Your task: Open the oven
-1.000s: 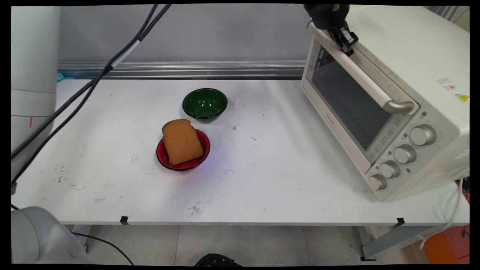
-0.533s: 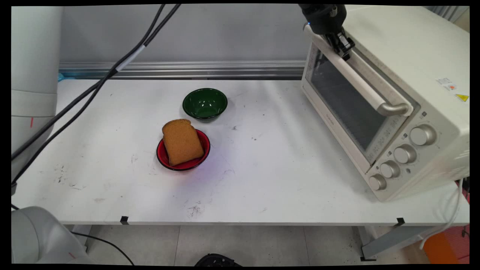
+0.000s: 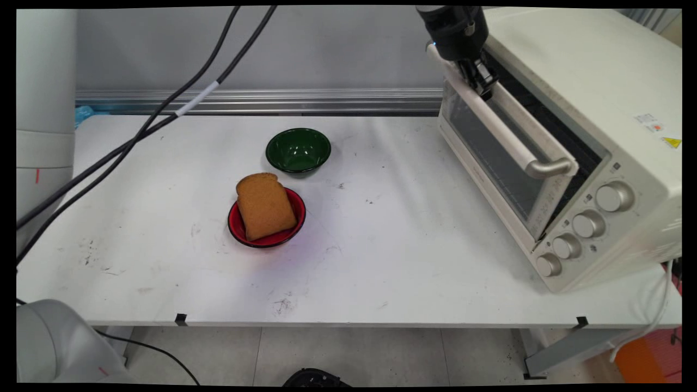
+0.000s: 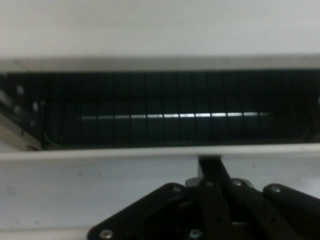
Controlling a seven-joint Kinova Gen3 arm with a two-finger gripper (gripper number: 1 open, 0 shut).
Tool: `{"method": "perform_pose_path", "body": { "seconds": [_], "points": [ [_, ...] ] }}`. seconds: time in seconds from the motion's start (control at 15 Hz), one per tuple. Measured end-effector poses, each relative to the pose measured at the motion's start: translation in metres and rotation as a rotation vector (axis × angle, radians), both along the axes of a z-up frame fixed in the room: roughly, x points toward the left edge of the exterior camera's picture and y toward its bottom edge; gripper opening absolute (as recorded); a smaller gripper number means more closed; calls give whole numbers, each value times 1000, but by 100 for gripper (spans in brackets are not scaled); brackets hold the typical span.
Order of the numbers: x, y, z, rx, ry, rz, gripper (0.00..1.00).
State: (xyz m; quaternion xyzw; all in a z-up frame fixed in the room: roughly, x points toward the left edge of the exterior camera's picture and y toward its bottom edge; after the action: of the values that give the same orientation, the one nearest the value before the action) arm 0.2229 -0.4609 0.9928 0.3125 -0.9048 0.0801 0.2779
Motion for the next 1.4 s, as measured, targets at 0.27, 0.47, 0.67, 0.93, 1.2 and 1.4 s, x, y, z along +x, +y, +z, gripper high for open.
{"method": "perform_pose_path", "body": {
  "seconds": [0.27, 0.47, 0.67, 0.93, 1.2, 1.4],
  "points": [
    [10, 7, -6, 14, -14, -8, 0],
    [12, 12, -12, 22, -14, -16, 0],
    [18, 17, -19, 27, -12, -20, 0],
    [25, 23, -26, 32, -7, -25, 0],
    [35, 31, -34, 37, -1, -27, 0],
    [41, 35, -39, 38, 6, -24, 0]
  ]
}}
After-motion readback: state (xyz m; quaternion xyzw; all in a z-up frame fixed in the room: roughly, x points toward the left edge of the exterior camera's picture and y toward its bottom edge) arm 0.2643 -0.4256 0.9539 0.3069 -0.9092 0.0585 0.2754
